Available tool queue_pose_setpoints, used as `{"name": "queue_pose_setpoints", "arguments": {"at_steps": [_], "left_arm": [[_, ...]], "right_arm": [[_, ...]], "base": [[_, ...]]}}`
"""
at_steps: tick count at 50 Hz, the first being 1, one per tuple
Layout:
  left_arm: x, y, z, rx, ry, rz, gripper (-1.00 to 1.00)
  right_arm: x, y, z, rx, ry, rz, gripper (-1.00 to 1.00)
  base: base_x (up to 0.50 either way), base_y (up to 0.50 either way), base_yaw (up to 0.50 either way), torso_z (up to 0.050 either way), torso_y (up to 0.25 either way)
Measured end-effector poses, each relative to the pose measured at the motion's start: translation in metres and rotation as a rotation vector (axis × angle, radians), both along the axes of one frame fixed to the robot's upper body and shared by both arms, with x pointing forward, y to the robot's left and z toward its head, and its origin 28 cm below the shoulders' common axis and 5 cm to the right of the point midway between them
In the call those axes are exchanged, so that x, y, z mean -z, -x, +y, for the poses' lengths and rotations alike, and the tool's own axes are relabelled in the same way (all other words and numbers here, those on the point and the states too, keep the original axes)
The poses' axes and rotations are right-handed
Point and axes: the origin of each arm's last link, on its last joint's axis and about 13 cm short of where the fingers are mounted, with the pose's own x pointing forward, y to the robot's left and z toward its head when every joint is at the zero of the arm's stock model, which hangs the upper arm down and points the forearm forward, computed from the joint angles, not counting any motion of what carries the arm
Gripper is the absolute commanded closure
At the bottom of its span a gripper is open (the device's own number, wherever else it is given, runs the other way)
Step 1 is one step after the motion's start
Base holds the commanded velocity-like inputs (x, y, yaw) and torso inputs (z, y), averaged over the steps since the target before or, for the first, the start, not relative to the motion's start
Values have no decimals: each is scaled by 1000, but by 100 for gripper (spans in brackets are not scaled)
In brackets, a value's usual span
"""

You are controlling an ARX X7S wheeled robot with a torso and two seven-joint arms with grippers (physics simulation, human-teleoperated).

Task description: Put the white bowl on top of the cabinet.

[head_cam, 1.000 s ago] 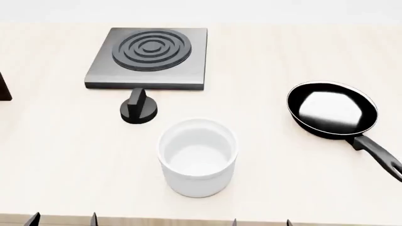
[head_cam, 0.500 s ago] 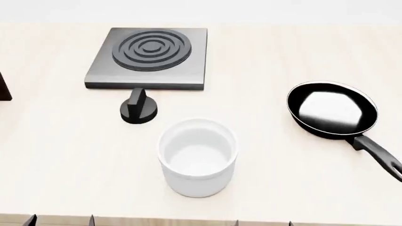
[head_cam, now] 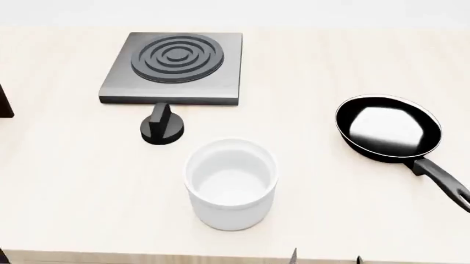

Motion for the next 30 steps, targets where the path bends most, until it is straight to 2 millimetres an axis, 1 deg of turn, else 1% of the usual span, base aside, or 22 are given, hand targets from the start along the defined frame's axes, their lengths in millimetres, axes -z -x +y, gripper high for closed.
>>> {"name": "queue_pose_setpoints", "arguments": {"at_steps": [4, 9, 15, 21, 30], "left_arm": [[0, 10, 15, -143, 41, 2, -100], [3, 27, 33, -313, 74, 13, -100], [9, 47, 50, -480, 95, 27, -100], [15, 61, 60, -597, 101, 40, -100], [20, 77, 72, -715, 114, 46, -100]], "right_arm": [[-3, 0, -3, 22, -17, -13, -100], [-9, 0, -6, 54, -40, -32, -100], [-18, 1, -12, 96, -70, -64, -100], [-31, 2, -18, 135, -84, -102, -100], [-59, 8, -26, 186, -97, -181, -100]], "base": [[0, 0, 0, 0, 0], [0, 0, 0, 0, 0], [0, 0, 0, 0, 0], [0, 0, 0, 0, 0], [0, 0, 0, 0, 0]]}}
